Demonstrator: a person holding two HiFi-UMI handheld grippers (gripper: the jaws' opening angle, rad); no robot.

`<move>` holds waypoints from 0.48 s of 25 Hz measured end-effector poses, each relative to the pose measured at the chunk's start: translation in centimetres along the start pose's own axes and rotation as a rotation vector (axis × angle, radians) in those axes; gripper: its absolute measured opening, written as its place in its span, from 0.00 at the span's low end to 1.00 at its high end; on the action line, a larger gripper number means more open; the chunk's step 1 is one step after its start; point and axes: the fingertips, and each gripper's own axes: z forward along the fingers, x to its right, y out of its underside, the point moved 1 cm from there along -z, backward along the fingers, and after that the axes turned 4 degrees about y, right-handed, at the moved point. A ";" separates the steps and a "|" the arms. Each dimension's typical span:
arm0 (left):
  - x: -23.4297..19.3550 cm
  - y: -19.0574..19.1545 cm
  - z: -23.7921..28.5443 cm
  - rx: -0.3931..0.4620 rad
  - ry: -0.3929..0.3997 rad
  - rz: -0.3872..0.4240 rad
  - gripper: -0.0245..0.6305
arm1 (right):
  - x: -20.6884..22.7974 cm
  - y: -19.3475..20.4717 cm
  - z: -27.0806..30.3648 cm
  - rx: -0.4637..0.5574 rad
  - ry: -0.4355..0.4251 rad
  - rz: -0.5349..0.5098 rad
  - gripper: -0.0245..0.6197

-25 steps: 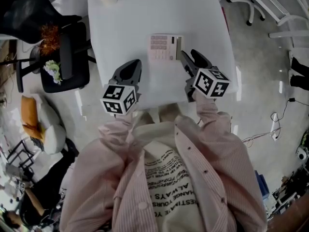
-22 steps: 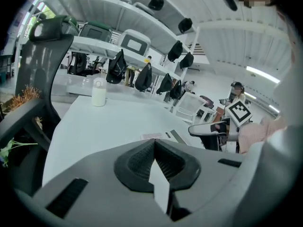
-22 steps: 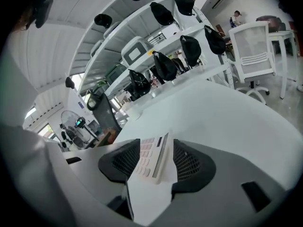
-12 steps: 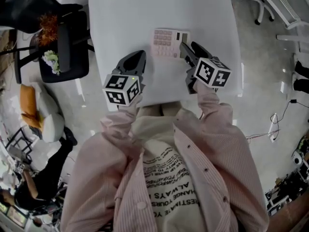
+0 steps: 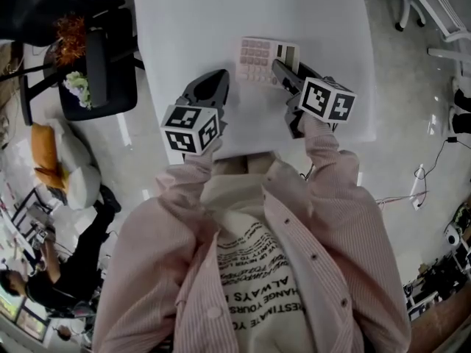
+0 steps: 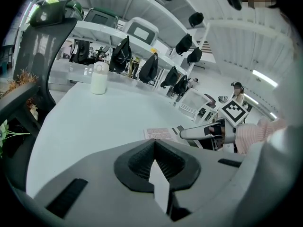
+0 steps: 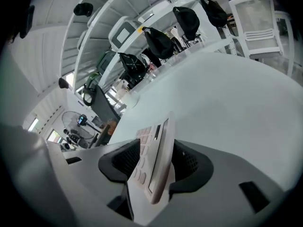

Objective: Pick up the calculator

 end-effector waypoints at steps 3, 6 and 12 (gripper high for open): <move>0.2 0.0 0.2 -0.010 0.011 -0.001 0.04 | 0.0 0.5 0.3 -0.037 -0.013 0.022 0.33; 0.3 0.0 0.3 -0.016 0.019 -0.005 0.04 | -0.1 1.0 0.6 -0.066 -0.024 0.045 0.33; -0.3 0.1 0.7 -0.025 0.031 -0.014 0.04 | 0.3 1.0 1.1 -0.069 -0.022 0.119 0.25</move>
